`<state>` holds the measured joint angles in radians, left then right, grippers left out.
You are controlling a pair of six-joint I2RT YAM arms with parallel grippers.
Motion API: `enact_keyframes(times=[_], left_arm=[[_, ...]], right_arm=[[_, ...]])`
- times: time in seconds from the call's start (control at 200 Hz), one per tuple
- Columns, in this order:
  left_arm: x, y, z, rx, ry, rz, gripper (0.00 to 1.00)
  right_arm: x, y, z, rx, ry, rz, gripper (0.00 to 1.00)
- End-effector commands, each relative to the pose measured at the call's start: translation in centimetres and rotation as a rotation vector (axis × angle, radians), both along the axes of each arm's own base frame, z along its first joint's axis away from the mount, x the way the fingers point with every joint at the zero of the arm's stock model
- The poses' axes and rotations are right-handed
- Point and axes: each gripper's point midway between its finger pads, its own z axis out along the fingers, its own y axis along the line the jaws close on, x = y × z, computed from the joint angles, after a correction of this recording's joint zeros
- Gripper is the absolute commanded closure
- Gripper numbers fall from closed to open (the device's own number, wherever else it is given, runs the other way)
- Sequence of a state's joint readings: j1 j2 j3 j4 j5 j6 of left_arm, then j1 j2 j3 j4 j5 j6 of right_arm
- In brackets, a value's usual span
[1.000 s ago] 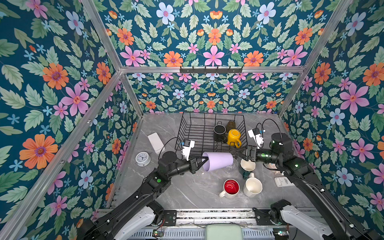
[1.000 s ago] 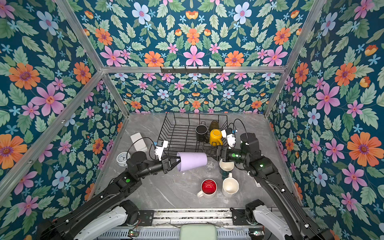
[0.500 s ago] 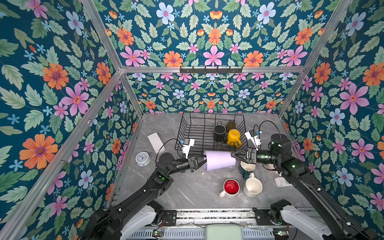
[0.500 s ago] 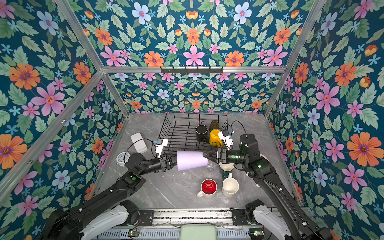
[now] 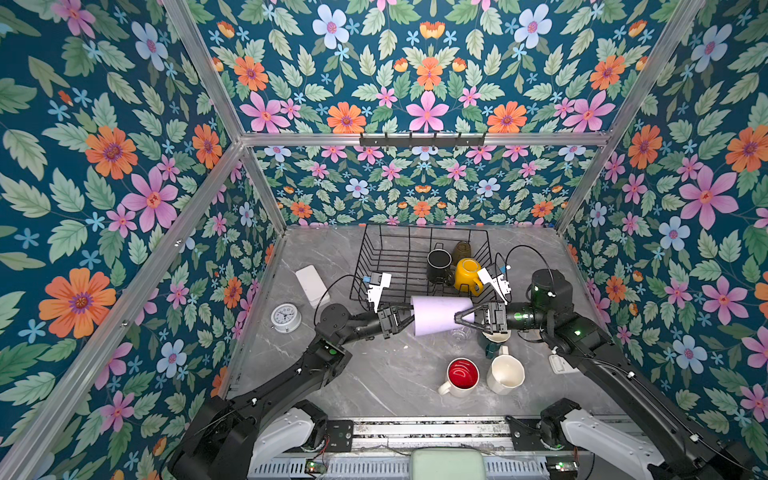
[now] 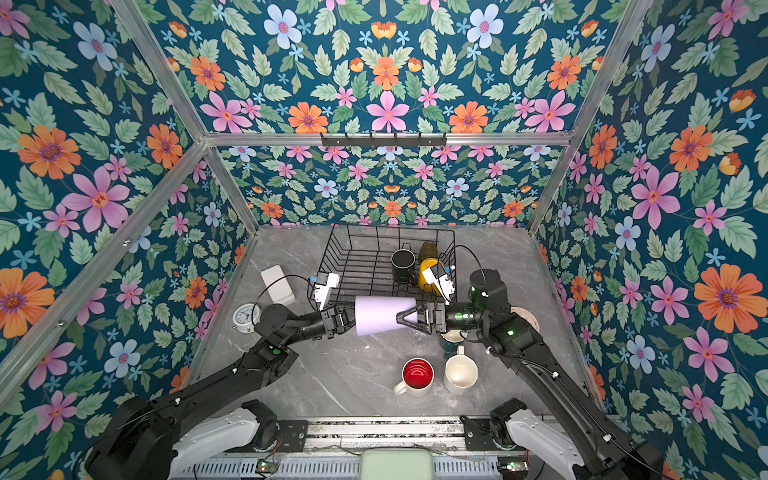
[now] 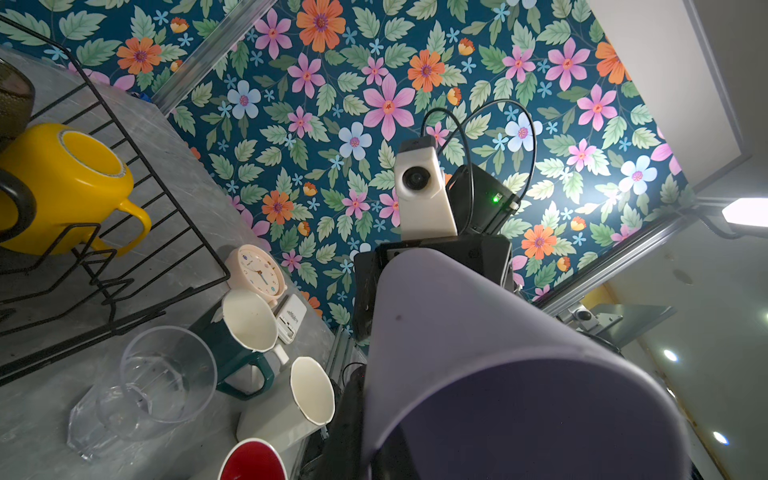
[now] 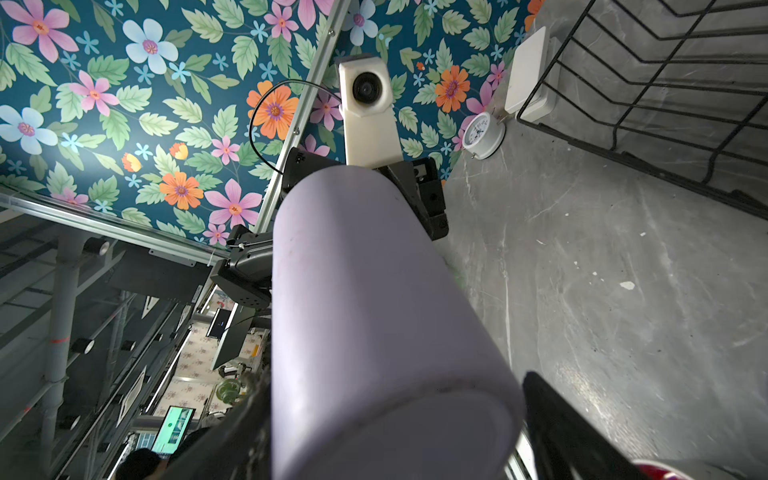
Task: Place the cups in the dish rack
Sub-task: 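Close the right gripper on the lavender cup base beside the left gripper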
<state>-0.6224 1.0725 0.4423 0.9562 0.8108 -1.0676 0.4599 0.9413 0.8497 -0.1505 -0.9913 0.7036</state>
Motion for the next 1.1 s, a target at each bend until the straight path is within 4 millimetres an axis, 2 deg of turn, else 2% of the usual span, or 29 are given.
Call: enact_keyframes(times=[0.0,0.6,1.095], left_arm=[[-0.8,0.2,2.1,-0.063,-0.074,-0.030,1.00],[-1.5,0.2,1.3,-0.068,-0.049,-0.070,1.00],[-1.4,0.1,1.4,-0.072,-0.052,-0.069,1.00]], right_arm=[[0.4,0.5,0.2,0.009,-0.005,-0.008,0.13],[2.0,2.3,1.0,0.041,-0.002,0.000,0.13],[1.7,4.0,0.2,0.030,0.020,0.044,0.14]])
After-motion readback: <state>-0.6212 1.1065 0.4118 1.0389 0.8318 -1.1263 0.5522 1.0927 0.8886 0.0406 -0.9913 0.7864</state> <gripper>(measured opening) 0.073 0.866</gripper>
